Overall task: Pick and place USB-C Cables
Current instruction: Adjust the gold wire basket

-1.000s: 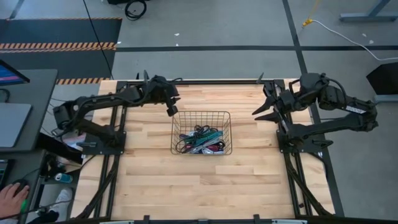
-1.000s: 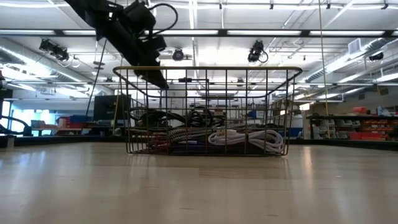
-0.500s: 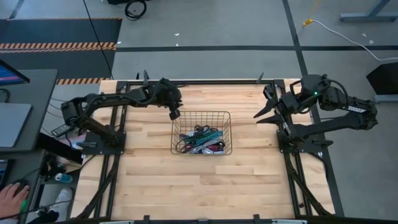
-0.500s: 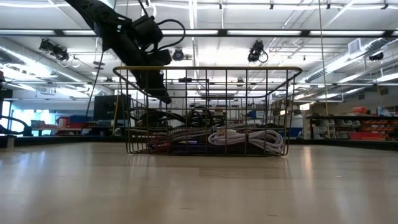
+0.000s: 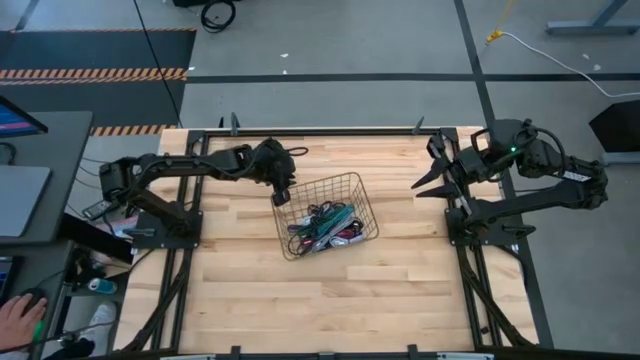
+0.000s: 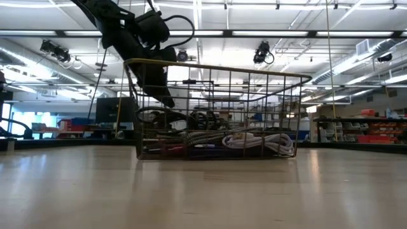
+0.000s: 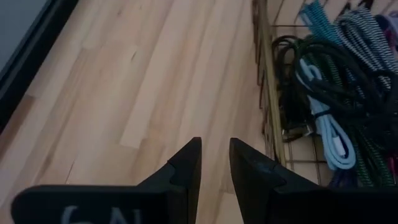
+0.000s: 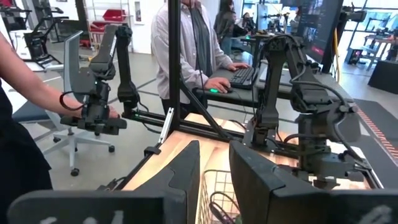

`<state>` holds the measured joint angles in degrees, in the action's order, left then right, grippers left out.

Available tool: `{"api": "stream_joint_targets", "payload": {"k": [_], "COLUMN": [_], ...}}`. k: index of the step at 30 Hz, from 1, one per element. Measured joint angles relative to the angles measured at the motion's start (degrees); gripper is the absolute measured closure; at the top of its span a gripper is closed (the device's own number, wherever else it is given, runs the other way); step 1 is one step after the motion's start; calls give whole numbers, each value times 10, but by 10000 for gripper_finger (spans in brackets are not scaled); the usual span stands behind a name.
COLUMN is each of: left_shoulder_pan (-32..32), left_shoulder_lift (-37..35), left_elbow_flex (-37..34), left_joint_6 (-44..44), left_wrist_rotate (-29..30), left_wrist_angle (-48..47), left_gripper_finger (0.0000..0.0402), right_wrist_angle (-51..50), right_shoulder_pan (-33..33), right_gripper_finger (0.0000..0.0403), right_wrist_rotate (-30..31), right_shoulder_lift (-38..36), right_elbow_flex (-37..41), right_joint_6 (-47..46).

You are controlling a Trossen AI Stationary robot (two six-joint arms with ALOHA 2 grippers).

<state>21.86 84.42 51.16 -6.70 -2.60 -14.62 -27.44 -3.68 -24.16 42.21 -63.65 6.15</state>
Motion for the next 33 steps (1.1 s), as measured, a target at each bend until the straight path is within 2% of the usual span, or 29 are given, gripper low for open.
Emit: {"api": "stream_joint_targets", "payload": {"k": [3, 7, 9, 11, 17, 24, 28, 33], "left_shoulder_pan": [0, 2, 2, 1, 2, 5, 5, 5], "left_shoulder_lift": [0, 0, 0, 0, -28, -62, -65, -65], "left_elbow_flex": [0, 0, 0, 0, 0, 0, 0, 0], "left_joint_6": [0, 1, 3, 10, 16, 11, 11, 12], "left_wrist_rotate": [6, 9, 9, 9, 11, 28, 28, 28], "left_wrist_angle": [2, 18, 24, 31, 34, 4, -9, -15], "left_gripper_finger": [312, 312, 312, 312, 312, 312, 312, 312], "right_wrist_angle": [-9, -78, -95, -80, -16, 18, 88, 158], "right_shoulder_pan": [0, -16, -35, -60, -171, -254, -284, -322], "right_gripper_finger": [310, 310, 310, 310, 310, 310, 310, 310], "right_wrist_rotate": [5, 66, 61, 25, -140, -251, -322, -377], "right_shoulder_lift": [-2, 10, 33, 62, 167, 306, 380, 447], "right_elbow_flex": [0, 0, 0, 0, 0, 0, 0, 0], "right_joint_6": [-3, -56, -60, -44, 8, 62, 75, 66]}}
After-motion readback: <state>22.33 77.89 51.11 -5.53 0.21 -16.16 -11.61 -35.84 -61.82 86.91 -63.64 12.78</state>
